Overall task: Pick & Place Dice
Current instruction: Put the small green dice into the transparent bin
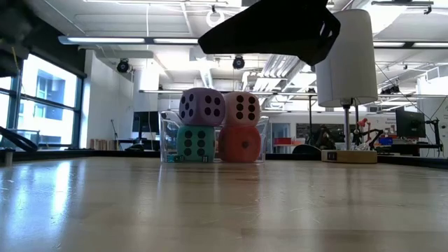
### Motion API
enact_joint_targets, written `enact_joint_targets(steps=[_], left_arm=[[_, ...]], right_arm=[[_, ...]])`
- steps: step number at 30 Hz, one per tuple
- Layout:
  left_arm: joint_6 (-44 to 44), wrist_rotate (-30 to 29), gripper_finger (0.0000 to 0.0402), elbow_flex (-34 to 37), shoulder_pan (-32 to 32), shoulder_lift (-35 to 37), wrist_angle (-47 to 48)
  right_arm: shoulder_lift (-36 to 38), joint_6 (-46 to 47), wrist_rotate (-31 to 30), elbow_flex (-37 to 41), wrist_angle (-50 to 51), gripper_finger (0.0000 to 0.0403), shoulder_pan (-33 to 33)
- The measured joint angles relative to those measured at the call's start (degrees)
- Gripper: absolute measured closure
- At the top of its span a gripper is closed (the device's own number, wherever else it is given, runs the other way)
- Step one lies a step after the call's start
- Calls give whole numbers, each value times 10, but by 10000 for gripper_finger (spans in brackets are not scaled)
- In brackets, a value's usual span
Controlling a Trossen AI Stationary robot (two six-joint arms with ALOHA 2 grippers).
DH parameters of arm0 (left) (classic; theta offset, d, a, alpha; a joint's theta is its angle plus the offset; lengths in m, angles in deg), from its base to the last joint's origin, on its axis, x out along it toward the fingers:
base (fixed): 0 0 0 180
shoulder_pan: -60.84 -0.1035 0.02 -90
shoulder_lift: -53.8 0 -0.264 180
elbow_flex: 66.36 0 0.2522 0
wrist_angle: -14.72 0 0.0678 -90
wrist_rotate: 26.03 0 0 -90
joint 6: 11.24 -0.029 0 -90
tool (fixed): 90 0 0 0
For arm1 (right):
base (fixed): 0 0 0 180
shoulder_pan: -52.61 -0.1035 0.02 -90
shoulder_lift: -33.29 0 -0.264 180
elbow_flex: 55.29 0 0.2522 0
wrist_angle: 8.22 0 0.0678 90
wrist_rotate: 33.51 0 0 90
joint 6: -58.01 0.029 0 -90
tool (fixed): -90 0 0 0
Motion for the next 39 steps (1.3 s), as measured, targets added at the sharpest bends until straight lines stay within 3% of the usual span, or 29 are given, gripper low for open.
enact_joint_targets(steps=[5,10,13,20,29,34,39], left_arm=[[-181,-86,350,-53,-92,69,79],[-400,-192,348,-55,-207,151,68],[-497,-212,348,-53,-280,188,35],[-669,-68,347,-53,-452,228,-92],[-755,75,346,-53,-664,153,-183],[-765,125,346,-53,-734,101,-192],[-775,151,345,-53,-762,46,-237]], right_arm=[[0,28,-1,0,-2,37,-1],[0,30,-8,0,-2,37,-6],[0,51,-33,0,-13,37,-8],[0,59,-43,0,-26,37,-16],[0,59,-45,0,-43,37,-22],[0,58,-45,0,-42,37,-22],[0,56,-46,0,-41,37,-21]])
